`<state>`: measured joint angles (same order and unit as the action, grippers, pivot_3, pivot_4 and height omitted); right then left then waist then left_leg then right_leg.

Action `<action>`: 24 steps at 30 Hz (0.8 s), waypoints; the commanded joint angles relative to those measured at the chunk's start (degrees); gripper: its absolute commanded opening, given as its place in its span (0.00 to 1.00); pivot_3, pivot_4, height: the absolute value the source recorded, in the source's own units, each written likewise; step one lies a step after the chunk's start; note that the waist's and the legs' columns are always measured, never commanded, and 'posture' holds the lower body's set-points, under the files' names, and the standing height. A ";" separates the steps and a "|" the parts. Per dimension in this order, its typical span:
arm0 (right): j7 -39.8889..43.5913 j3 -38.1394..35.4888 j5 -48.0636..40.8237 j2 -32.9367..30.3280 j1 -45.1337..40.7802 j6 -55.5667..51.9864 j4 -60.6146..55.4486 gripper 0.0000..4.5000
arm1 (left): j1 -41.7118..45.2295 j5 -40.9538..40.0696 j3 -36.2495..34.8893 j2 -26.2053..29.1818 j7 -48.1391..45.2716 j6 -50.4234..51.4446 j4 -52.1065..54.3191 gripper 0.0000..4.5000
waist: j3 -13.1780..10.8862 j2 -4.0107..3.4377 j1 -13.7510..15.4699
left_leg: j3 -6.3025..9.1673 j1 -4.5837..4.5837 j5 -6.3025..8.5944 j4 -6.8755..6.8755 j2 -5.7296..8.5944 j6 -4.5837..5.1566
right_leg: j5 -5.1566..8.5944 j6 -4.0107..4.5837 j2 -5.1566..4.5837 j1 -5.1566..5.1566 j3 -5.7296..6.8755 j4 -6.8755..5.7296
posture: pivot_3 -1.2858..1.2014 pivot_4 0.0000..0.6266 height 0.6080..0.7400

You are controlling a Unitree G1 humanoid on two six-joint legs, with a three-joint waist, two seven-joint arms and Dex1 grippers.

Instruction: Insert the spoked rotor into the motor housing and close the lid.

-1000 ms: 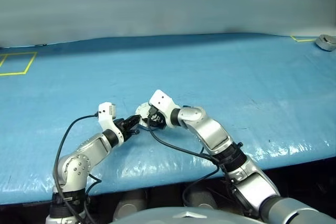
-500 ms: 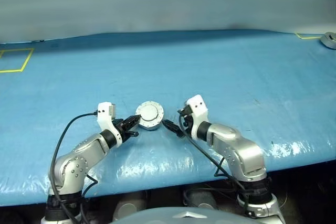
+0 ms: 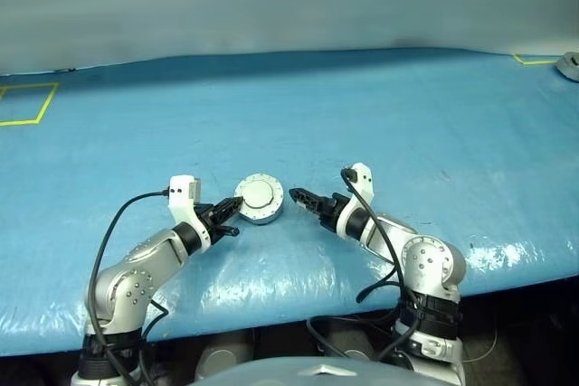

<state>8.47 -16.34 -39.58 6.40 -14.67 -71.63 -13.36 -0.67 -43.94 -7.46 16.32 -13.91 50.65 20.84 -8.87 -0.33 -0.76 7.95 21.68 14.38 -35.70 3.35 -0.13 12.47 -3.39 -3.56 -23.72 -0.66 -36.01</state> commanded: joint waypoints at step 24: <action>-15.23 3.23 -32.45 10.33 4.83 1.35 13.65 0.35 | -1.00 2.08 0.79 -0.21 -0.54 0.75 -1.16 0.00 | 0.00 -0.02 -0.05 | -0.13 0.00 0.06 -0.10 0.01 0.16 | -0.14 0.11 0.02 0.04 -0.05 0.00 | 0.52 0.24 1.00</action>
<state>-6.67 -16.29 -69.26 6.91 -15.62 -70.44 1.18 -0.93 -42.64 -8.00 16.15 -14.42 50.56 20.74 -8.87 -0.35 -0.81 7.83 21.68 14.44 -35.80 3.36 0.03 12.33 -3.27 -3.54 -23.67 -0.71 -36.01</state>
